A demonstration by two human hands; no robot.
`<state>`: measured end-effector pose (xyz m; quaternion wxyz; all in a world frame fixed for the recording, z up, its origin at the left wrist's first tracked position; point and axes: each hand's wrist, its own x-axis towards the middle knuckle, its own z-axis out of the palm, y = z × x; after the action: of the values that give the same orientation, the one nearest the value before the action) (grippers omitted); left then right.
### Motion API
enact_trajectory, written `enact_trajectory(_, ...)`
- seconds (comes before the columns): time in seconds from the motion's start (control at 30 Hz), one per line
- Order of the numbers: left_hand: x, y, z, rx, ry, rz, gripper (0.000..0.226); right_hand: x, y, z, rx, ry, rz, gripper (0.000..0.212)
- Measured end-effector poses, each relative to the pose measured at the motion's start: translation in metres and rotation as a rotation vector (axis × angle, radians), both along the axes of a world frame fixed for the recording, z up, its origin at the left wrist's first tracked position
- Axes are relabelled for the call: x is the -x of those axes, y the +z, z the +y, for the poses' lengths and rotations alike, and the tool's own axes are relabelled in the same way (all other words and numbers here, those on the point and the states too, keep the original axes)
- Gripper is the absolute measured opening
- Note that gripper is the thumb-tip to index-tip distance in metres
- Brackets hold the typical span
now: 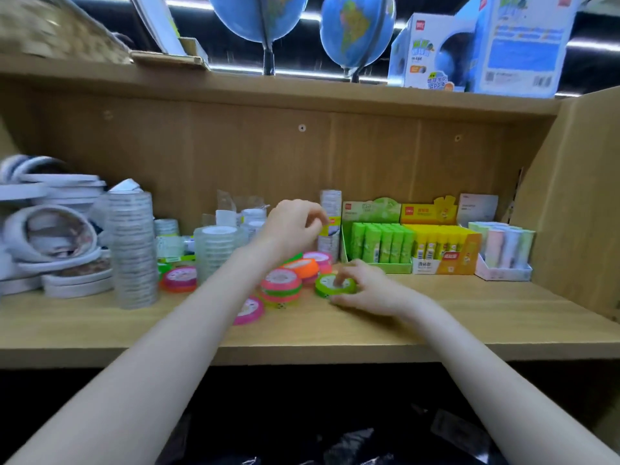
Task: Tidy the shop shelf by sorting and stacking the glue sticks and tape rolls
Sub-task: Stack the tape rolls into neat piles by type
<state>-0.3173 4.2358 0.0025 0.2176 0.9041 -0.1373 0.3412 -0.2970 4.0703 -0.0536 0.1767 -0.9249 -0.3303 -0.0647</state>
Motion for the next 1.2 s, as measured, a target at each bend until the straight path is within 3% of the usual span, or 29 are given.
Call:
enact_trajectory(0.1,0.035,-0.028,0.023,-0.031,-0.029,0.026,0.022,0.009,0.003,0.007,-0.075,-0.019,-0.094,0.037)
enact_trajectory(0.17,0.052,-0.044,0.040,-0.052,-0.003,0.050,0.021,0.014,0.004,0.019,-0.154,0.100,-0.100,0.045)
enact_trajectory(0.27,0.071,-0.064,0.065,-0.123,0.032,0.107,0.020,0.019,-0.003,0.041,-0.046,0.176,-0.101,0.052)
enact_trajectory(0.4,0.091,-0.077,0.089,-0.167,-0.023,0.214,0.061,0.024,-0.018,0.043,-0.147,0.132,-0.145,0.041)
enact_trajectory(0.47,0.091,-0.079,0.091,-0.201,-0.020,0.228,0.066,0.026,-0.018,0.035,-0.264,0.182,-0.126,0.036)
enact_trajectory(0.6,0.081,-0.083,0.088,-0.213,-0.006,0.135,0.046,0.014,0.007,0.022,-0.546,0.168,0.046,0.019)
enact_trajectory(0.8,0.081,-0.089,0.086,-0.041,-0.060,0.089,0.052,-0.021,0.028,0.039,-0.070,0.061,0.128,0.025)
enact_trajectory(0.9,0.083,-0.087,0.087,0.096,-0.114,0.027,0.047,-0.023,0.030,0.044,-0.076,0.044,0.137,0.021)
enact_trajectory(0.97,0.085,-0.082,0.084,0.207,-0.131,-0.038,0.032,-0.022,0.026,0.046,-0.083,0.020,0.114,0.021)
enact_trajectory(1.07,0.087,-0.072,0.073,0.259,-0.120,-0.090,0.015,-0.021,0.019,0.045,-0.189,0.010,0.090,0.020)
enact_trajectory(1.2,0.080,-0.063,0.055,0.218,-0.121,-0.085,0.018,-0.012,0.031,0.020,-0.495,-0.033,0.142,0.025)
